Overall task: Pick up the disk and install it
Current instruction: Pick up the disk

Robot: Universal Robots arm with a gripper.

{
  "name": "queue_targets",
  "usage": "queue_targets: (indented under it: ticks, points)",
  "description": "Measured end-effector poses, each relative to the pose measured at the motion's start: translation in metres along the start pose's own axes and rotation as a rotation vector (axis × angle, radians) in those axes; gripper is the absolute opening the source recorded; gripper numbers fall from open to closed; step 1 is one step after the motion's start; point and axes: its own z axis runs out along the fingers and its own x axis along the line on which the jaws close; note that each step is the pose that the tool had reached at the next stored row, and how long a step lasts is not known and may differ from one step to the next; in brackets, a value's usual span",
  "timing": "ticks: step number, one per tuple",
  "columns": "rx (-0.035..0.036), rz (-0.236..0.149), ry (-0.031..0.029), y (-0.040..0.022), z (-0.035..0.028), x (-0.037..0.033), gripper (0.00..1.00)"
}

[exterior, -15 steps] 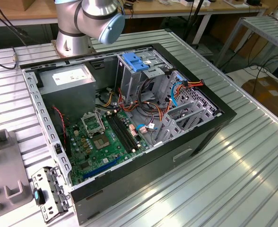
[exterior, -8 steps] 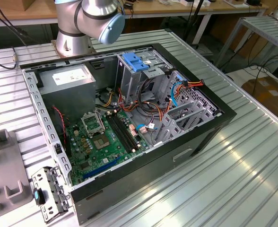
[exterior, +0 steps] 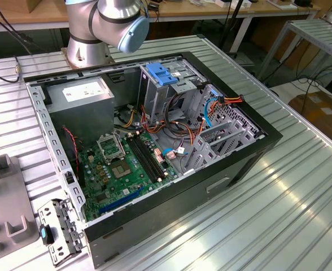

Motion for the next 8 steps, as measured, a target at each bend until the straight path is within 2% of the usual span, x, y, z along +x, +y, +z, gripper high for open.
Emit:
queue_targets:
  ticks: [1,2,3,4,5,8]
  points:
    - [0.0002,-0.02,0.0009,0.0,0.0,0.0,0.11]
    - [0.0007,-0.062,0.0027,0.0,0.0,0.0,0.11]
    - [0.001,-0.087,0.0037,0.0,0.0,0.0,0.11]
    - [0.0014,-0.13,0.0055,0.0,0.0,0.0,0.11]
    - [0.0022,-0.197,0.0083,0.0,0.0002,0.0,0.11]
    - [0.0041,-0.257,0.0113,-0.0001,0.0004,0.0,0.11]
